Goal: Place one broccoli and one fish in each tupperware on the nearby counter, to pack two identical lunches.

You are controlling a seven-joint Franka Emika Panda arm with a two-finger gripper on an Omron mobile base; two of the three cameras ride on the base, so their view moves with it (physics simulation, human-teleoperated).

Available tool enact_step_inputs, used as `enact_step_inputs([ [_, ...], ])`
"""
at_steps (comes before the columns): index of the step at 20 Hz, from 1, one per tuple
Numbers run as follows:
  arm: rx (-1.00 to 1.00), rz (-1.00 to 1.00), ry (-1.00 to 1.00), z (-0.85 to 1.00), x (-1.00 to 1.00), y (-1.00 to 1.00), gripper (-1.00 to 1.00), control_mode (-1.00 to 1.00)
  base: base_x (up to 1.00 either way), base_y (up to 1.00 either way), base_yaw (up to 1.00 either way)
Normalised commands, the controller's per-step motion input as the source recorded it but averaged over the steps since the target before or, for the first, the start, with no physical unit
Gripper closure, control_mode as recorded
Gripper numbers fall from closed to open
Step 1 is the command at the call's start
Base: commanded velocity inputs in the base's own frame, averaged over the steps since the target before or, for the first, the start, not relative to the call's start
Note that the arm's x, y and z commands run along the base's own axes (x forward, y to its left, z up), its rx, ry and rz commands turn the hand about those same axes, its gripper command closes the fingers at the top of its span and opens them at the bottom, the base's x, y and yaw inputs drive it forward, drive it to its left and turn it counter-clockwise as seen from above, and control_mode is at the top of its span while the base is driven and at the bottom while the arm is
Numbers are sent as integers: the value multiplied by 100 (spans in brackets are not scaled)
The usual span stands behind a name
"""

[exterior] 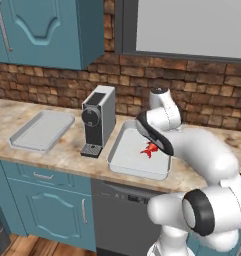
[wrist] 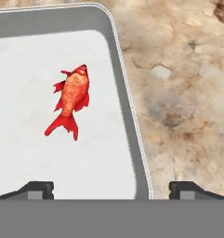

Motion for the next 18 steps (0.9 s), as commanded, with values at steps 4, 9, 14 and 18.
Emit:
enact_step_inputs([
  [4,0,48,-11,80,-100,-25,-100,-100,0,0,0],
  [9,-5,49,-3,29,-100,3,-100,-100,0,0,0],
  [14,-10,44,-1,33,-84,19,-100,-100,0,0,0],
  [18,-10,34,-3,16,-99,12,-100,-100,0,0,0],
])
